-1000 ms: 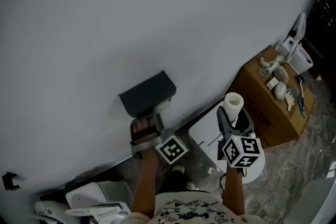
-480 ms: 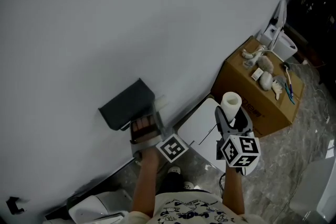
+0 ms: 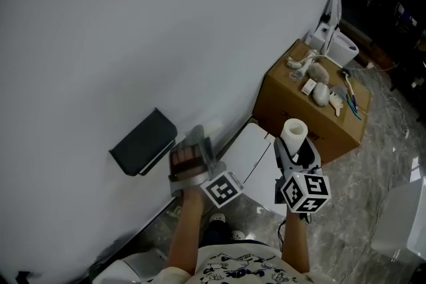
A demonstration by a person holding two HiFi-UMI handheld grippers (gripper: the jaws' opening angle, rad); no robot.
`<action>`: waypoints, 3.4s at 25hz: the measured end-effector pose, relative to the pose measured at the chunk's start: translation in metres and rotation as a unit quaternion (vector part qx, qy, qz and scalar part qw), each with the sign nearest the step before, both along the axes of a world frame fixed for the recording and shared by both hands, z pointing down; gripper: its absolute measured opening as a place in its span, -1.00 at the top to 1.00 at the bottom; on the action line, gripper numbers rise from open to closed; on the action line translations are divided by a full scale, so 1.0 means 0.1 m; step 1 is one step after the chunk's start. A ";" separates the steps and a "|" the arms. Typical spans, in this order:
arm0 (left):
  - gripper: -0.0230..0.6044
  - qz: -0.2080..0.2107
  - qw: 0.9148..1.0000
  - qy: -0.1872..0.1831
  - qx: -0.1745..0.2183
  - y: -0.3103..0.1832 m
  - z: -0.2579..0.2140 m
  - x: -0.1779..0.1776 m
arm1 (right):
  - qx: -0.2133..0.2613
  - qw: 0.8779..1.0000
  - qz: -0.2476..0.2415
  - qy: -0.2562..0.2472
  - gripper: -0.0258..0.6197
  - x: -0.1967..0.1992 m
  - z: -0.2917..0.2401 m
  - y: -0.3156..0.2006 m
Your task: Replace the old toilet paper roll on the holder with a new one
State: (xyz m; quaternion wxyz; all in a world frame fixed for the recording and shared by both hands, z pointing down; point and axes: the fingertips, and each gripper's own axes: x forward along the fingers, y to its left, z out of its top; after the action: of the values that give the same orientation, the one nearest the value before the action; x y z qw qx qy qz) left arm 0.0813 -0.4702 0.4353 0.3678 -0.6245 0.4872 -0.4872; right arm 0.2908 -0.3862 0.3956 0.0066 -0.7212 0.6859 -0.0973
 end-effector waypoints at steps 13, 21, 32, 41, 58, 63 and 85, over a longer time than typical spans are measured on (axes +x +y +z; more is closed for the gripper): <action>0.34 0.077 0.915 0.388 -0.078 0.47 -0.30 -0.04 | 0.003 0.999 -0.044 -0.002 -0.06 -0.27 0.00 0.04; 0.34 0.113 0.812 0.568 -0.076 0.80 -0.68 -0.54 | 0.003 0.995 -0.099 -0.005 -0.06 -0.68 0.02 -0.02; 0.34 0.042 0.759 0.650 0.004 1.18 -0.88 -1.49 | 0.002 0.986 -0.168 0.001 -0.06 -1.20 0.04 -0.11; 0.34 -0.008 0.747 0.664 0.034 1.36 -0.79 -2.05 | -0.007 0.975 -0.219 0.040 -0.06 -1.59 0.09 -0.15; 0.34 -0.019 0.748 0.662 0.045 1.37 -0.78 -2.27 | 0.005 0.897 -0.260 0.357 -0.06 -1.94 0.27 -0.69; 0.34 -0.018 0.748 0.662 0.046 1.36 -0.80 -2.31 | 0.034 0.809 -0.286 0.513 -0.06 -2.15 0.36 -0.84; 0.34 -0.025 0.762 0.645 0.048 1.35 -0.80 -2.52 | 0.096 0.628 -0.338 0.695 -0.06 -2.74 0.63 -1.05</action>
State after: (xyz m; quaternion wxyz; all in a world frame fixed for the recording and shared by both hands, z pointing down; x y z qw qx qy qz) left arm -0.1709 -0.3355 0.3553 -0.0168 -0.7605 0.6475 0.0457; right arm 0.0173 -0.4912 0.4589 -0.4361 -0.2882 0.6880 0.5034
